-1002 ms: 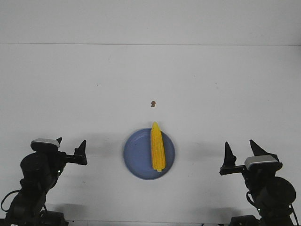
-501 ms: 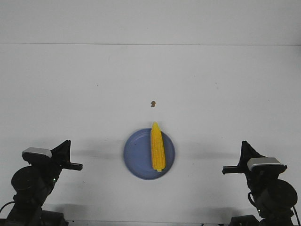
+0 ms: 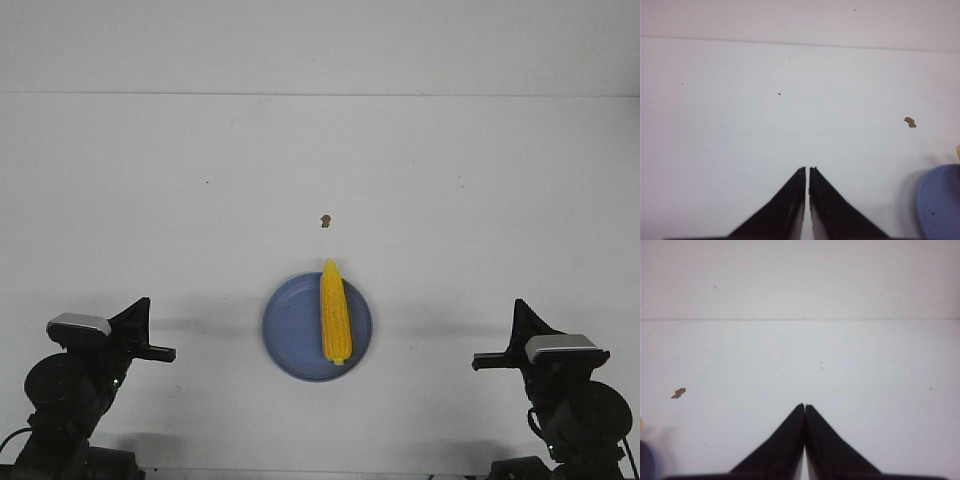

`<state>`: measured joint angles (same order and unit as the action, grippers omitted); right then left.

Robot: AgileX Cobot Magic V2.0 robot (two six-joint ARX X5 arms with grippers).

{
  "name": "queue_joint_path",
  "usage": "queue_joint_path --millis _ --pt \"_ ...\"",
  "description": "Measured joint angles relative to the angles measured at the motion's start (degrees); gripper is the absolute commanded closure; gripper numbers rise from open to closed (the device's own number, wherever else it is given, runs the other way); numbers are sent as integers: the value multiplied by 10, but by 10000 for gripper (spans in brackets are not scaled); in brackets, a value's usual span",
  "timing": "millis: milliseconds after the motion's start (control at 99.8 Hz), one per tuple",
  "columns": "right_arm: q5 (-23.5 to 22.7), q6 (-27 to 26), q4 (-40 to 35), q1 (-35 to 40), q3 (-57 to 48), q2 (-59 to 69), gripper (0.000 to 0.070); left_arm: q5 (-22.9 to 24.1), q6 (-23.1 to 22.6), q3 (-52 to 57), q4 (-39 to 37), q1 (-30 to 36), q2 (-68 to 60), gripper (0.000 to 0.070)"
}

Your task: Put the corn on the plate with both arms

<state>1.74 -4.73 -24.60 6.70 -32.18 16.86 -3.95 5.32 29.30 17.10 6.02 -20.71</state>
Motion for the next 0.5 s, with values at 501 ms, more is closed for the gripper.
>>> queue_joint_path --millis 501 --pt "0 0 0 0 0 0 700 0 0 0 0 0 7 688"
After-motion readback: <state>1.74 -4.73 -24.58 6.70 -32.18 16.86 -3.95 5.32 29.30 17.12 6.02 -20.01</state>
